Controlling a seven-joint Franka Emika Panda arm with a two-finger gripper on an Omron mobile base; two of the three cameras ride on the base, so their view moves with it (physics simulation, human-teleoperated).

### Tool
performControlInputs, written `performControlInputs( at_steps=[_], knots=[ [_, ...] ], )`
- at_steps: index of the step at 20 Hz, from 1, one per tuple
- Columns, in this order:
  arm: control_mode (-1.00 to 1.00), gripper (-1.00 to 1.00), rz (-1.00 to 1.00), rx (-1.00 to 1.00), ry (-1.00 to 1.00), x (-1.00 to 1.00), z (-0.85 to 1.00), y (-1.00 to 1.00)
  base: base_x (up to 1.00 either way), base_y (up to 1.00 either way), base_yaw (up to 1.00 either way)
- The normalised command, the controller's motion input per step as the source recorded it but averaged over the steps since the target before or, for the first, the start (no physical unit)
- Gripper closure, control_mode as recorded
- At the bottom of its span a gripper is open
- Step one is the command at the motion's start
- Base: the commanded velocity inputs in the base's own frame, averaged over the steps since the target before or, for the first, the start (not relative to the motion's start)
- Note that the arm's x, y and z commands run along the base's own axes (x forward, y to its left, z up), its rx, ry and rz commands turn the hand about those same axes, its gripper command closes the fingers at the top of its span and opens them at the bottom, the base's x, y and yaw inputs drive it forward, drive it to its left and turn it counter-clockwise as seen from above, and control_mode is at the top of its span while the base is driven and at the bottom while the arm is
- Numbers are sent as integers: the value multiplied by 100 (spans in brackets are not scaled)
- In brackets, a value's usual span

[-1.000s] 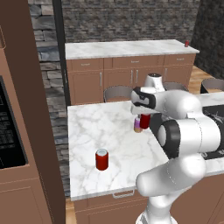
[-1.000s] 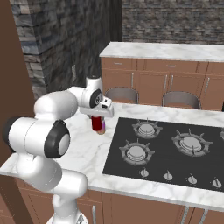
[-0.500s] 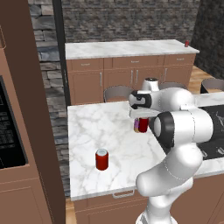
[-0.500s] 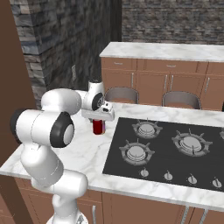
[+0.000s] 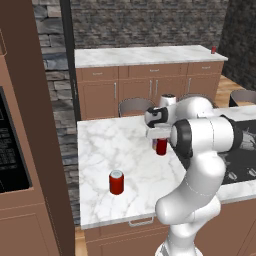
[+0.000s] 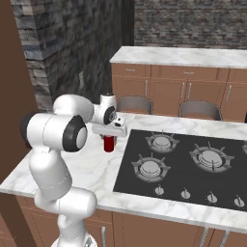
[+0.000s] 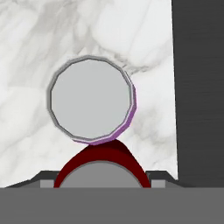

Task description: Four empty soda cans are scattered around the kitchen. Gather all the cans and cluster them next to the stove for recycling.

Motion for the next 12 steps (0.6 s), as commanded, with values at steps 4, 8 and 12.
performControlInputs(
  at_steps=[4,8,12],
  knots=[
    [-100,100,0,0,6,20,-26,0,0,0,0],
    [-100,100,0,0,4,13,-24,0,0,0,0],
    [-100,100,0,0,3,9,-25,0,0,0,0]
  ],
)
